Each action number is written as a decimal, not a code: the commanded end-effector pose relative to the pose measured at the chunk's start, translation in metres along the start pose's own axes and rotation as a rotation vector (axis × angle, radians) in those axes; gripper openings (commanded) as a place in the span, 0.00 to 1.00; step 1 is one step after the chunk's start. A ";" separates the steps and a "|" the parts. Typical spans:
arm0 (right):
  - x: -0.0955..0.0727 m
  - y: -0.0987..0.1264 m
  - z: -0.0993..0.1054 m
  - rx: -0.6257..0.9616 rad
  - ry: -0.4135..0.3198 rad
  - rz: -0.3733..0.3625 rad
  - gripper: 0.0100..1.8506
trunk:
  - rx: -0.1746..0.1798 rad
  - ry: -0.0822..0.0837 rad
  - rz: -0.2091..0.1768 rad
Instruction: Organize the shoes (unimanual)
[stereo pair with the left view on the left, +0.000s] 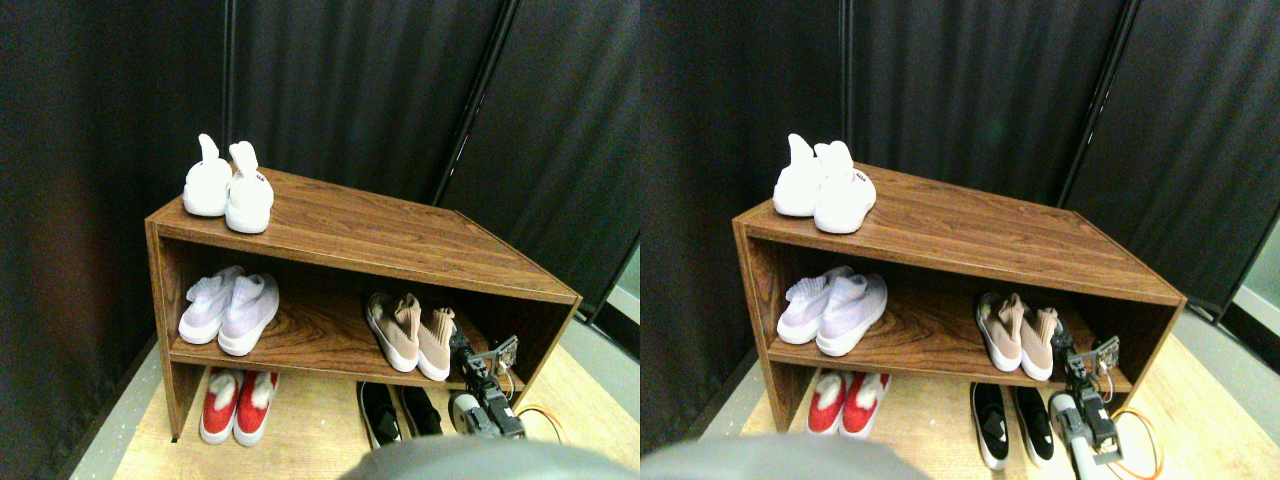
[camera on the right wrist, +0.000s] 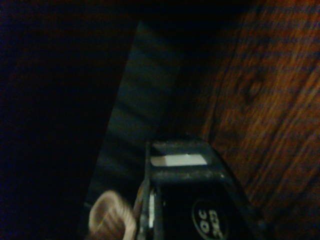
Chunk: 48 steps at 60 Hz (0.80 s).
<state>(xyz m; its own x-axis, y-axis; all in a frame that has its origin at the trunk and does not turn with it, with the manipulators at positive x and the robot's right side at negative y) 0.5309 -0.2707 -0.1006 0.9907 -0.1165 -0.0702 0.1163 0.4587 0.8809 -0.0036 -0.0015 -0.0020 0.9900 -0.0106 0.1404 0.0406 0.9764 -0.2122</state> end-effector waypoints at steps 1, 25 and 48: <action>0.002 -0.013 0.008 0.021 -0.038 -0.069 0.03 | 0.009 0.014 0.001; -0.014 0.014 0.046 -0.121 -0.029 0.034 0.03 | 0.032 0.009 -0.044; -0.078 0.033 0.066 -0.131 0.053 0.218 0.03 | 0.034 0.035 -0.052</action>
<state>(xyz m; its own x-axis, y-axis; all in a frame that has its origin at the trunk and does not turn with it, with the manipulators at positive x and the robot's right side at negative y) 0.4714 -0.3109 -0.0487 0.9998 -0.0137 0.0173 -0.0067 0.5579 0.8299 -0.0006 -0.0047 -0.0045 0.9896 -0.0648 0.1281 0.0843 0.9845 -0.1536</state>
